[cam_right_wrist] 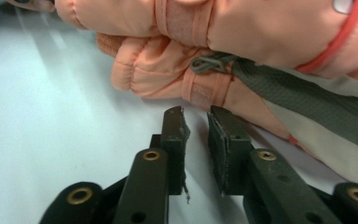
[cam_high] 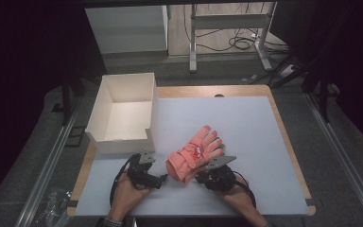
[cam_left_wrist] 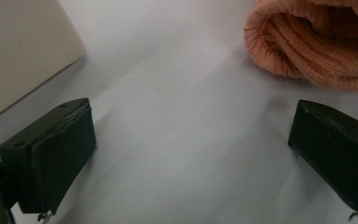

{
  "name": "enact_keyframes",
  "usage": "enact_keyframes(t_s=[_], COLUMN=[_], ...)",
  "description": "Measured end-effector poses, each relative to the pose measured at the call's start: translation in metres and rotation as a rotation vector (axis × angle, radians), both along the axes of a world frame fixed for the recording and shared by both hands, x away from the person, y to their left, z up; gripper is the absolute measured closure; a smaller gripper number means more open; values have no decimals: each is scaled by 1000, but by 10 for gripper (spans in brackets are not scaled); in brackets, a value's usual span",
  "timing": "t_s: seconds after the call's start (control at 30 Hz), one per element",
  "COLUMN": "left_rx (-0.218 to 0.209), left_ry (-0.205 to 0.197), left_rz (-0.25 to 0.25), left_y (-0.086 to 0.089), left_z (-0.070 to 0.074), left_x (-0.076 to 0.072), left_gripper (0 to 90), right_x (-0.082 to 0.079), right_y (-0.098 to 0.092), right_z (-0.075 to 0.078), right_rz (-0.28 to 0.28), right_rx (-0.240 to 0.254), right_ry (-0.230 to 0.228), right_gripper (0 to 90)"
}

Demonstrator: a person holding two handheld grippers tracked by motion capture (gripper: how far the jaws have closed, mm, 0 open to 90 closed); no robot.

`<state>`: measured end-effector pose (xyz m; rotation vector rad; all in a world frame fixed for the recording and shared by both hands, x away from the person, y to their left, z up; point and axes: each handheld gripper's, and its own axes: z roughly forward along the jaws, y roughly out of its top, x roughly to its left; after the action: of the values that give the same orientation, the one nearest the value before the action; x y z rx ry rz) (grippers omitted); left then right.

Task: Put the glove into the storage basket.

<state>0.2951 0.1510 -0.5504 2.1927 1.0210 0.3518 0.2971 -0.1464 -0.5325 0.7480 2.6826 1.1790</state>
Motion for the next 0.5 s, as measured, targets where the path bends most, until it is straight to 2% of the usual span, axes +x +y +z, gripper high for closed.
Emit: enact_keyframes(t_s=[0.17, 0.33, 0.5], left_rx=[-6, -66, -53], left_ry=[4, 53, 57], left_rz=[-4, -32, -69], left_y=[1, 5, 3], left_z=[1, 5, 10], left_x=[-1, -1, -3], left_gripper=[24, 46, 31], right_x=[-1, 4, 9], right_y=[-10, -34, -57], right_z=[3, 5, 6], right_rz=[-18, -80, -143], right_rx=[-24, -42, -42], right_ry=[-26, -50, -59], right_gripper=[713, 679, 650])
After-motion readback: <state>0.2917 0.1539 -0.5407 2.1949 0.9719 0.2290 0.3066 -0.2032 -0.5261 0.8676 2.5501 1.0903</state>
